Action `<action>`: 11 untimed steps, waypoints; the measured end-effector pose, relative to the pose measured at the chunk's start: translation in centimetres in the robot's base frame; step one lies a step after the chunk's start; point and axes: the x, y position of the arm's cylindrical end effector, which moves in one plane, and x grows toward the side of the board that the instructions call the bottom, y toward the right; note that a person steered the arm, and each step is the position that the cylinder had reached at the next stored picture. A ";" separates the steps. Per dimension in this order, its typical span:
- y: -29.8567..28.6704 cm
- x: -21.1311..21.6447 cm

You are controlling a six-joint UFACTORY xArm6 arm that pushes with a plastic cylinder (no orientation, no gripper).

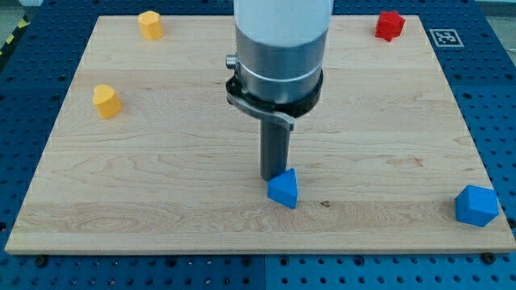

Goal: Move the green star to the bottom left

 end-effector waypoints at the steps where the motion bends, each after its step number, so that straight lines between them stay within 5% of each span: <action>1: 0.6 1.9; 2: 1.1 2.0; 5: -1.3 -10.3; 7: -1.4 -10.5; 11: -3.5 -21.0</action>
